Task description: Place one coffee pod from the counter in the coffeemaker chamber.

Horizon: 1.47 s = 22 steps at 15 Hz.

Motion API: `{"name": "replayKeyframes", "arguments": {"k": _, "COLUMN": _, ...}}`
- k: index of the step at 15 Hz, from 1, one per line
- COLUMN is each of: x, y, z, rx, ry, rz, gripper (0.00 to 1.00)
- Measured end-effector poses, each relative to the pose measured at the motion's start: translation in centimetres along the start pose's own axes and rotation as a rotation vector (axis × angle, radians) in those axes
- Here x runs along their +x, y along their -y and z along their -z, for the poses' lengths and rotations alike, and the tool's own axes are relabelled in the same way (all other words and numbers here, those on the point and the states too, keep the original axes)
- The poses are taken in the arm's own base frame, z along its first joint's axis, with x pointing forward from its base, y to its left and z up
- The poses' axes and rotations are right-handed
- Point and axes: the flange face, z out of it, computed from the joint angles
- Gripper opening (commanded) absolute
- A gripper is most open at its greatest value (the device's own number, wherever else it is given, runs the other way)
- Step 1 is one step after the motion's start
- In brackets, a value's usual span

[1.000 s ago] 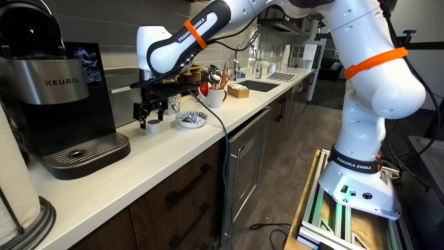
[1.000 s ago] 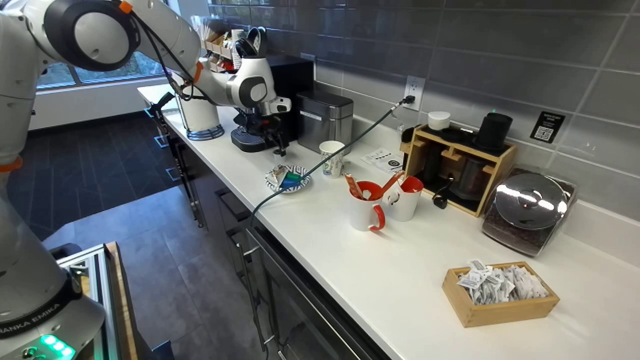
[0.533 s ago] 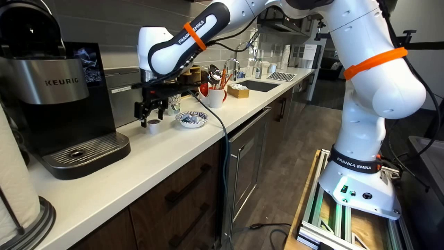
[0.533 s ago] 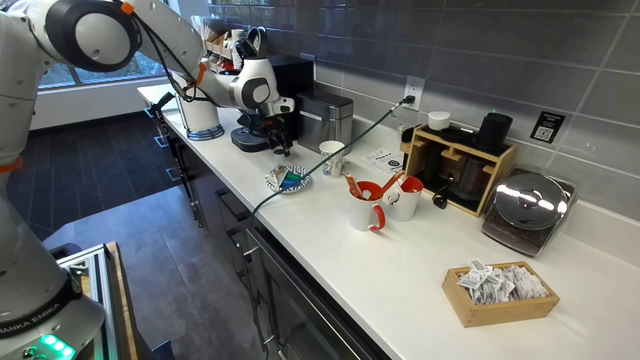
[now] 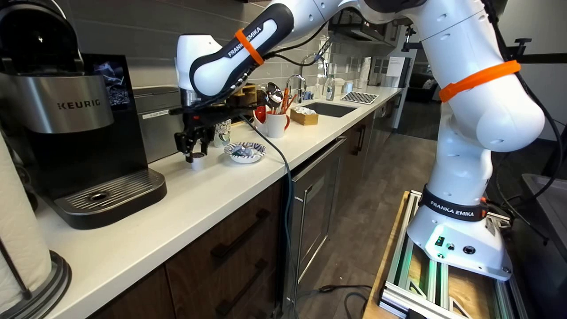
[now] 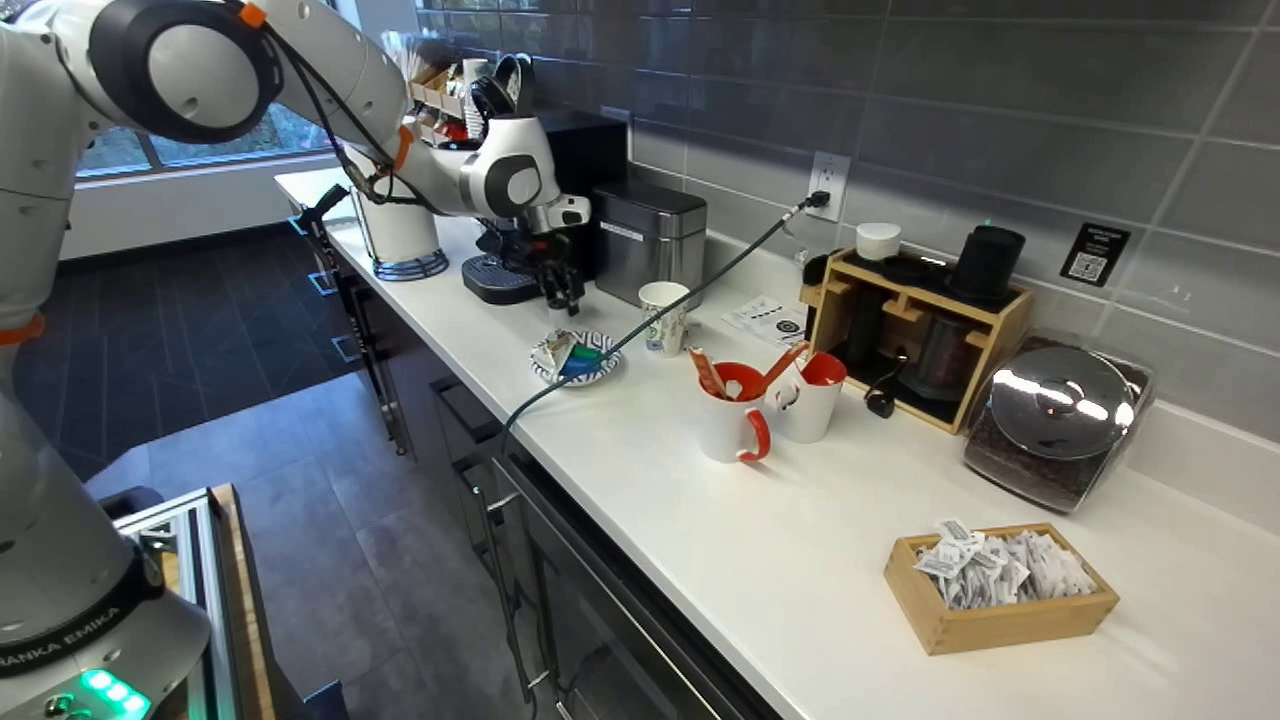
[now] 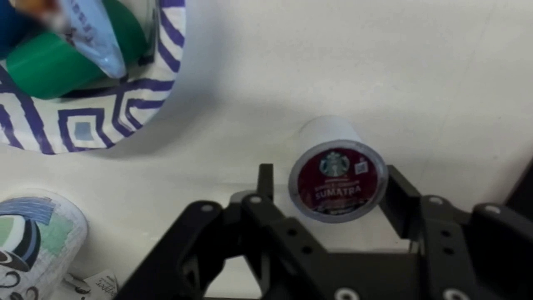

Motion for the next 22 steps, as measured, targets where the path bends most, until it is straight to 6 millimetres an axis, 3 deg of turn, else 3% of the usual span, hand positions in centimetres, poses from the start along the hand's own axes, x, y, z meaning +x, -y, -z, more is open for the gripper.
{"name": "replayKeyframes", "arguments": {"k": 1, "x": 0.0, "y": 0.0, "z": 0.1, "rx": -0.002, "ry": -0.001, "rz": 0.002, "gripper": 0.28}}
{"name": "replayKeyframes", "arguments": {"k": 4, "x": 0.1, "y": 0.1, "z": 0.7, "rx": -0.003, "ry": -0.011, "rz": 0.005, "gripper": 0.28}}
{"name": "replayKeyframes", "arguments": {"k": 8, "x": 0.4, "y": 0.4, "z": 4.0, "rx": 0.009, "ry": -0.053, "rz": 0.031, "gripper": 0.28}}
{"name": "replayKeyframes", "arguments": {"k": 12, "x": -0.1, "y": 0.8, "z": 10.1, "rx": 0.073, "ry": -0.117, "rz": 0.134, "gripper": 0.28}}
{"name": "replayKeyframes", "arguments": {"k": 15, "x": -1.3, "y": -0.3, "z": 15.7, "rx": 0.168, "ry": -0.178, "rz": 0.240, "gripper": 0.28}}
{"name": "replayKeyframes", "arguments": {"k": 18, "x": -3.2, "y": -0.7, "z": 20.5, "rx": 0.278, "ry": -0.230, "rz": 0.353, "gripper": 0.28}}
{"name": "replayKeyframes", "arguments": {"k": 22, "x": -6.8, "y": 0.6, "z": 25.2, "rx": 0.453, "ry": -0.301, "rz": 0.465, "gripper": 0.28}}
